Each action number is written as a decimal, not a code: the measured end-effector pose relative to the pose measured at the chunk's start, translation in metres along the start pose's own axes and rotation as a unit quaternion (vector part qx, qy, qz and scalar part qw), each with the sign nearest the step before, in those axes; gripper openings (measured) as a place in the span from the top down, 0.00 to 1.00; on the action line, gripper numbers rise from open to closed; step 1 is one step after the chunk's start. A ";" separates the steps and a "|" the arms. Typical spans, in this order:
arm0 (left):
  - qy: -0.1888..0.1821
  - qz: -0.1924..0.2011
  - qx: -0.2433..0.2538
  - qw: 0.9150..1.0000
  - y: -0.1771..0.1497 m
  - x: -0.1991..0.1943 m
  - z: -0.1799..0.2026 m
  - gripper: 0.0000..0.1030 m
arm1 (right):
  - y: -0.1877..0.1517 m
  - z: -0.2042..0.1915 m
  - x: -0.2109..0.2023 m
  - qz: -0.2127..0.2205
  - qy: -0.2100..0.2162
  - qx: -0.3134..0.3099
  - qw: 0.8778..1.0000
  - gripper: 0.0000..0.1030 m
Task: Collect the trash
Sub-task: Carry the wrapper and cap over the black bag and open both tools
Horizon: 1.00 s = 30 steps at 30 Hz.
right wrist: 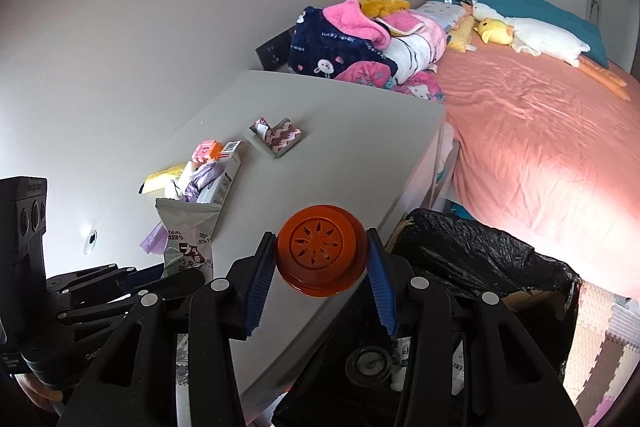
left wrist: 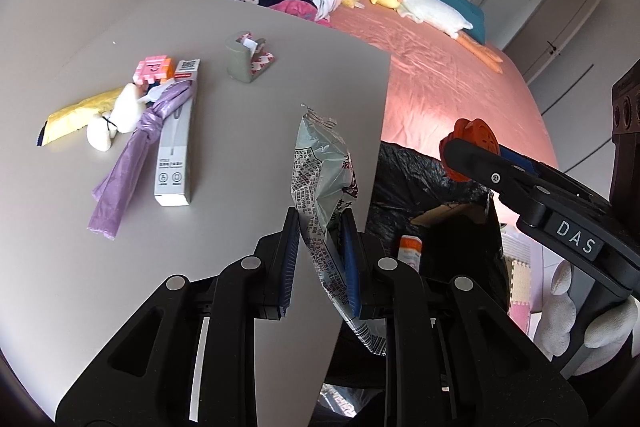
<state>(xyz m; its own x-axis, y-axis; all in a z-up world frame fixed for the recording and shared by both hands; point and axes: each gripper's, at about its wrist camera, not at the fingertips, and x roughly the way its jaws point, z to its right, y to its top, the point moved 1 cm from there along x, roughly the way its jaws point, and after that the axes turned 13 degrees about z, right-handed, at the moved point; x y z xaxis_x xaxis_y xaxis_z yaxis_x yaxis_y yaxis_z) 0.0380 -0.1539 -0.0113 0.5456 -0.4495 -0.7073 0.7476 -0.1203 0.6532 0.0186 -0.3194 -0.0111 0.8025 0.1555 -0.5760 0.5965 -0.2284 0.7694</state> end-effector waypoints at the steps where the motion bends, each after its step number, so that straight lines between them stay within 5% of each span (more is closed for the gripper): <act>1: -0.003 -0.001 0.003 1.000 0.000 0.001 0.004 0.80 | 0.000 0.004 -0.003 0.001 -0.003 0.003 1.000 0.55; 28: -0.092 -0.037 0.101 0.990 0.001 0.031 0.101 0.78 | -0.004 0.097 -0.077 0.056 -0.086 0.086 0.991 0.55; 29: -0.108 -0.041 0.106 0.988 0.000 0.032 0.105 0.74 | -0.004 0.101 -0.081 0.054 -0.090 0.094 0.990 0.55; 30: -0.121 -0.051 0.113 0.985 -0.002 0.034 0.110 0.52 | -0.004 0.104 -0.083 0.055 -0.096 0.097 0.989 0.51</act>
<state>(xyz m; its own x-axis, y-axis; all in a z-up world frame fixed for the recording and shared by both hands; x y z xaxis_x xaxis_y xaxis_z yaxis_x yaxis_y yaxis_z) 0.0138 -0.2661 -0.0071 0.3451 -0.6197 -0.7049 0.6751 -0.3578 0.6451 -0.0521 -0.4318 0.0048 0.8337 -0.0620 -0.5488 0.4781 -0.4165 0.7733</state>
